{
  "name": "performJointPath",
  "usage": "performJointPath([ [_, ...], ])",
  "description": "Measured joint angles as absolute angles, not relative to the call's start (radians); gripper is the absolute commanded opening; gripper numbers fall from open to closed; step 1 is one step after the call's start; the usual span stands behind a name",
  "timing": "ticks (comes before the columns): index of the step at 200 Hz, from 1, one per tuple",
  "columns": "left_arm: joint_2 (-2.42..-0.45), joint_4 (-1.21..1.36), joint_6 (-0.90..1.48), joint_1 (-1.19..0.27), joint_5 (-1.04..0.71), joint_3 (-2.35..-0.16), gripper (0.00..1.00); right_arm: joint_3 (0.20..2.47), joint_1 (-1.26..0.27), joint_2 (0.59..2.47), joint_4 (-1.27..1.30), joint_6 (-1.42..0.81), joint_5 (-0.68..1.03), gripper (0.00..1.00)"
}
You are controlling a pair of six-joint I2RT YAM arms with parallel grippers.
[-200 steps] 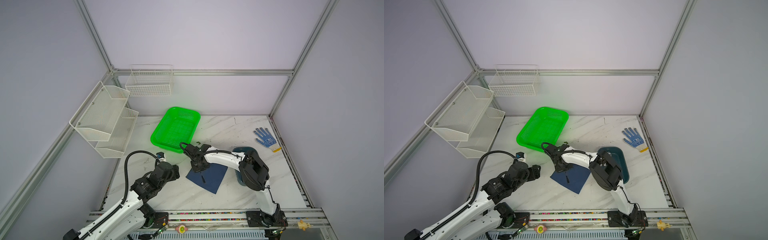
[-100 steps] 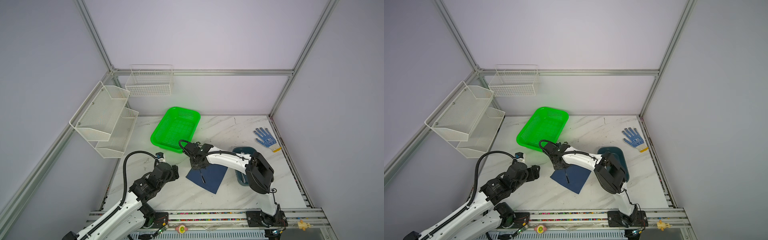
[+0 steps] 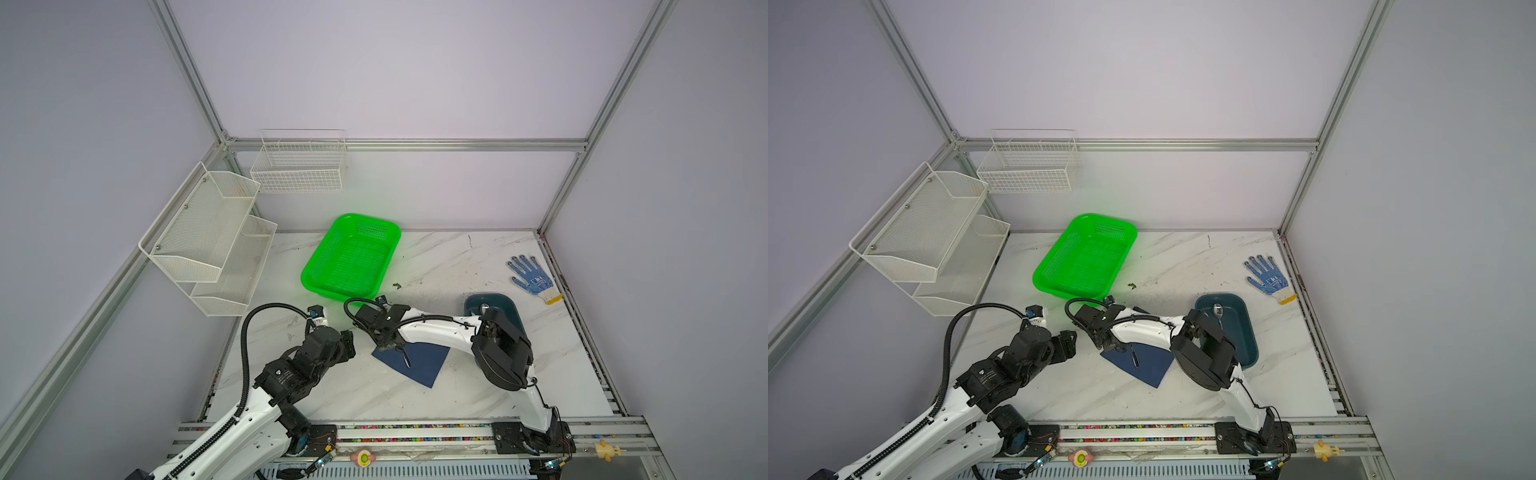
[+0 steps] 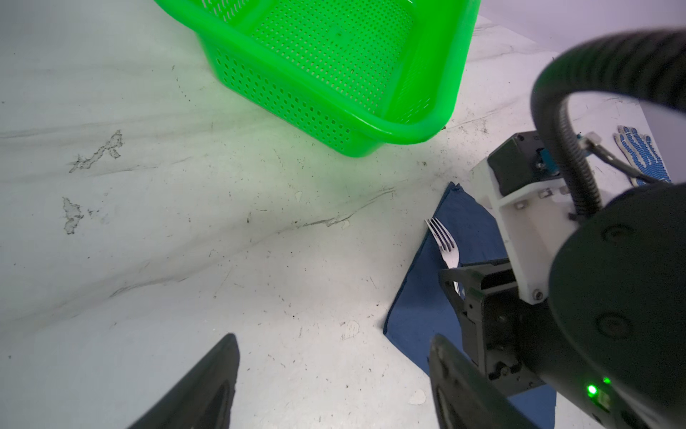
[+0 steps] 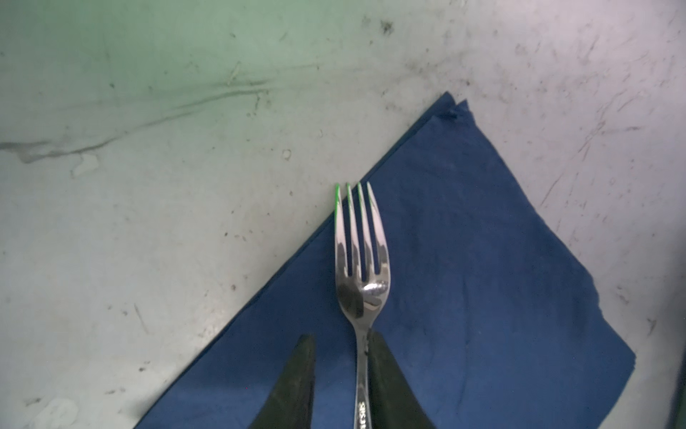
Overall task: Place the utensils on the paper napkin and roll it up
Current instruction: 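Lower the fork onto the napkin and adjust it with the right gripper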
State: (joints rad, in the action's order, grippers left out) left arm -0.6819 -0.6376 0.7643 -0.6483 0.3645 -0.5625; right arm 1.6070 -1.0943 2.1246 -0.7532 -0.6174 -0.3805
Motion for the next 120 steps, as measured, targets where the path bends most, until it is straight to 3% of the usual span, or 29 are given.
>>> performJointPath([
  [62, -0.683, -0.639, 0.763, -0.648, 0.372, -0.562, 0.79, 1.562, -1.094, 2.125, -0.679, -0.617, -0.436, 0.32],
  [120, -0.687, -0.639, 0.763, -0.648, 0.372, -0.562, 0.79, 1.532, -1.094, 2.125, -0.629, -0.614, -0.465, 0.25],
])
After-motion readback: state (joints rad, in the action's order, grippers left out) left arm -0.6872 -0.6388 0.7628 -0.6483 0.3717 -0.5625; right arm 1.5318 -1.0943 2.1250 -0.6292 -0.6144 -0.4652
